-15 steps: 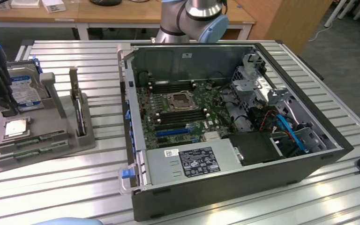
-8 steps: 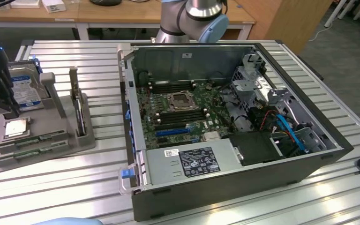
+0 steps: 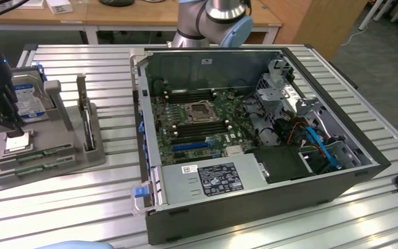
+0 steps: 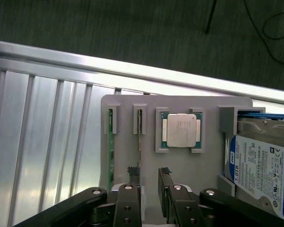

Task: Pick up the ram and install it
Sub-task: 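Pick up the ram and move it above insertion slot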

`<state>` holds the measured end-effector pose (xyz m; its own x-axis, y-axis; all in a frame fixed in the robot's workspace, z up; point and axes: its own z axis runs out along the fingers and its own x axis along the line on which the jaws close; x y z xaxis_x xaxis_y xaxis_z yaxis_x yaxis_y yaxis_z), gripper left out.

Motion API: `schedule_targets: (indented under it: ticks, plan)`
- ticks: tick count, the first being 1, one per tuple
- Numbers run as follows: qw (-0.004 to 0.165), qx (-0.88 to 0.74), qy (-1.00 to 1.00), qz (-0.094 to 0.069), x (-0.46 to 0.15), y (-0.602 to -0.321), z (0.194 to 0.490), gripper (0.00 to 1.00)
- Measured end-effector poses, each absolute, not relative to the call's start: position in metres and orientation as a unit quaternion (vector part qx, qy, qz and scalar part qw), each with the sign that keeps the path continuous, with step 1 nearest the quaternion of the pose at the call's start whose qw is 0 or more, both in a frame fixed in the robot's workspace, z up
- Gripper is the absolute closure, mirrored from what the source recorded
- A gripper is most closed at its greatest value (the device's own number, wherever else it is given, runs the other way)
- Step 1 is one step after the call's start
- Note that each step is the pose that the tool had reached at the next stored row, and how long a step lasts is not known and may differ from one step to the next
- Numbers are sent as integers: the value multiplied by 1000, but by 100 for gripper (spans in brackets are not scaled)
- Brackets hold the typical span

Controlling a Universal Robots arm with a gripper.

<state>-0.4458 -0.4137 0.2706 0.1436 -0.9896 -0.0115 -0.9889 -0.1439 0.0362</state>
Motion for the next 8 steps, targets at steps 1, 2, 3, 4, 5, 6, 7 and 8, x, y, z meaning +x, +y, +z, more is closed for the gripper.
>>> schedule_targets:
  ticks: [1, 2, 3, 4, 5, 6, 7, 8]
  plan:
    - [10, 756, -654, -16, -445, -415, 269, 71]
    - [10, 756, -654, -16, -445, -416, 268, 71]
    - [10, 756, -654, -16, -444, -417, 267, 71]
    - [9, 756, -654, -16, -444, -418, 266, 71]
    - [9, 756, -654, -15, -443, -419, 264, 71]
    - [9, 756, -654, -15, -443, -420, 263, 71]
    - [9, 756, -654, -15, -442, -421, 261, 71]
    - [9, 756, -654, -15, -442, -422, 260, 71]
